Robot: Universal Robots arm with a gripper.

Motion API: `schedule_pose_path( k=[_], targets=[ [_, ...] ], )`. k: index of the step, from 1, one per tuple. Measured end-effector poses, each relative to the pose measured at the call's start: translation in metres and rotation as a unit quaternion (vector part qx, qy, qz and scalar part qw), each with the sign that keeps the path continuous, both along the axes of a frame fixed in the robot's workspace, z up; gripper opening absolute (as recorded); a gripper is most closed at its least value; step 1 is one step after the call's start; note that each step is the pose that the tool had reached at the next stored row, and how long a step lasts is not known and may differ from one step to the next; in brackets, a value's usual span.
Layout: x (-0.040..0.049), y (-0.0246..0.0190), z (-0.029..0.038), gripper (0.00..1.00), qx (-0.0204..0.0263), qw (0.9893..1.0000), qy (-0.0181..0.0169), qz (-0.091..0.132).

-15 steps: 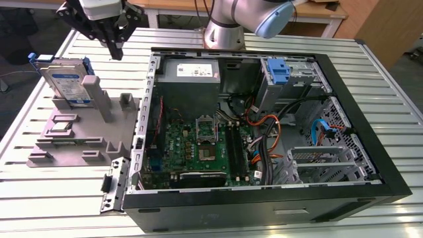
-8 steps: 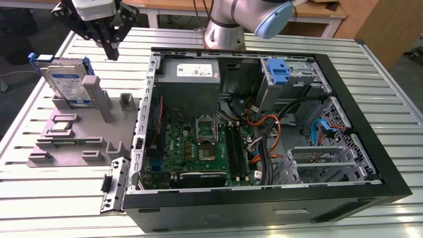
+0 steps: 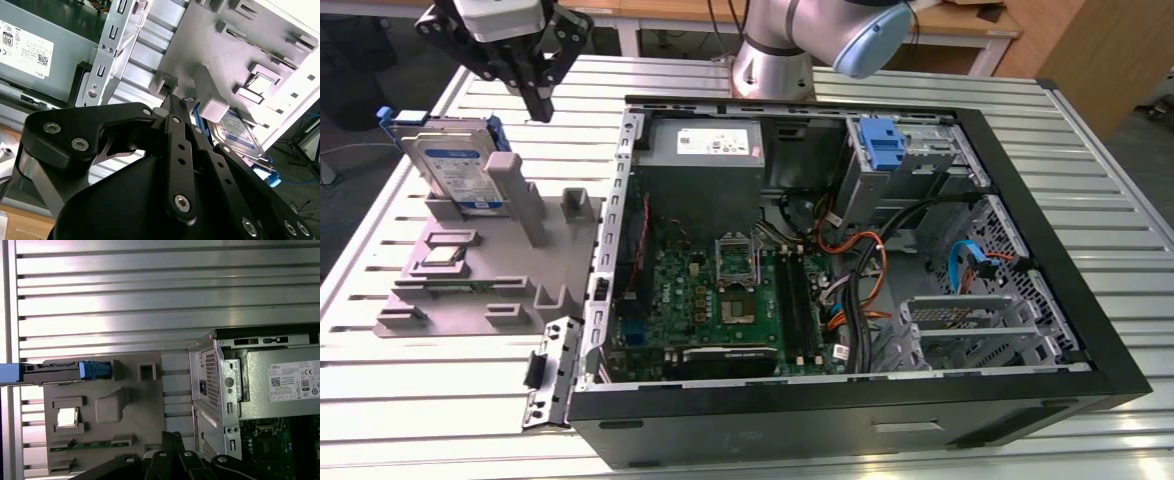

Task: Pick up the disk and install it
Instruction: 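Reach for the disk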

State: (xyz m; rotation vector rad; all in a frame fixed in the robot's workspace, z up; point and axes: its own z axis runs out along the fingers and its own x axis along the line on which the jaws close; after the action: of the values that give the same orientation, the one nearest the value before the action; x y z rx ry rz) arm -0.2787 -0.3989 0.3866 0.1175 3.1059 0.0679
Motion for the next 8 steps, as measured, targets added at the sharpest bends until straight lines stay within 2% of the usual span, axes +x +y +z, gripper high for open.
schedule_pose_path(
  k=[8],
  targets=[
    [-0.0061,0.0000,-0.0002,0.10,0.0000,1.0000,0.0000,0.000]
  ],
)
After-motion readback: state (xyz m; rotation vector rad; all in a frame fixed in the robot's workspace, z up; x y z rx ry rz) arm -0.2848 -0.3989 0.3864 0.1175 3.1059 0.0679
